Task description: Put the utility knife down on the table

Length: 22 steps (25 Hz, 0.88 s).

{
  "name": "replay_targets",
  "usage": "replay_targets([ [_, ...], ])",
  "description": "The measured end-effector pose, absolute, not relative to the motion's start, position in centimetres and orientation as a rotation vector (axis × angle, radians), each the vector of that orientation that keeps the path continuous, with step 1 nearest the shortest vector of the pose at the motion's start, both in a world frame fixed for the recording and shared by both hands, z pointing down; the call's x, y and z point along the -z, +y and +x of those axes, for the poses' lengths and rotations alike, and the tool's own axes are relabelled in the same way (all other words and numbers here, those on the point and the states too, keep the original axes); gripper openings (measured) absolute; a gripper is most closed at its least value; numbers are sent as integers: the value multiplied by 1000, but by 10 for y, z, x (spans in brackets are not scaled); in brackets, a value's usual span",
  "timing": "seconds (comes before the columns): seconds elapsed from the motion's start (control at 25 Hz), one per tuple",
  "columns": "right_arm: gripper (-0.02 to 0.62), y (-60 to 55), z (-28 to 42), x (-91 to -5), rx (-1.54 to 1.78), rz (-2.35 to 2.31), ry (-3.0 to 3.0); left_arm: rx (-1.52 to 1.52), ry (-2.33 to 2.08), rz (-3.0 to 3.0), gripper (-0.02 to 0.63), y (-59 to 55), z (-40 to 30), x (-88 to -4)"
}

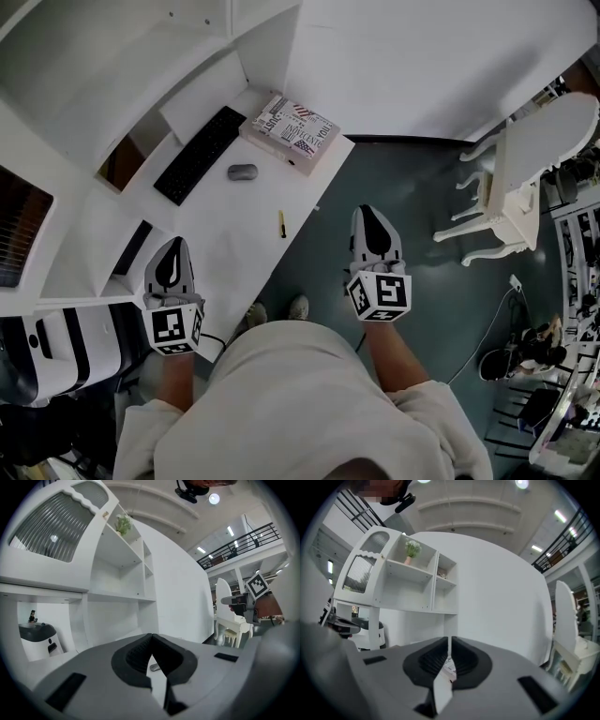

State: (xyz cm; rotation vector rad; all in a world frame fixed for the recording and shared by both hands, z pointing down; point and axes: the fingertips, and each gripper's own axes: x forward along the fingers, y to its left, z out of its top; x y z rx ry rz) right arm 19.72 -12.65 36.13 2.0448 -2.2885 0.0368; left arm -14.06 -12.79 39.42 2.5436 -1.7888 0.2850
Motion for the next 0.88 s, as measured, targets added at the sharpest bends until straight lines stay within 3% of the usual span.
replay_targets([
  [0.88, 3, -87, 206, -345, 73, 2072, -2310, -291, -1780, 2574, 2, -114, -130, -389],
])
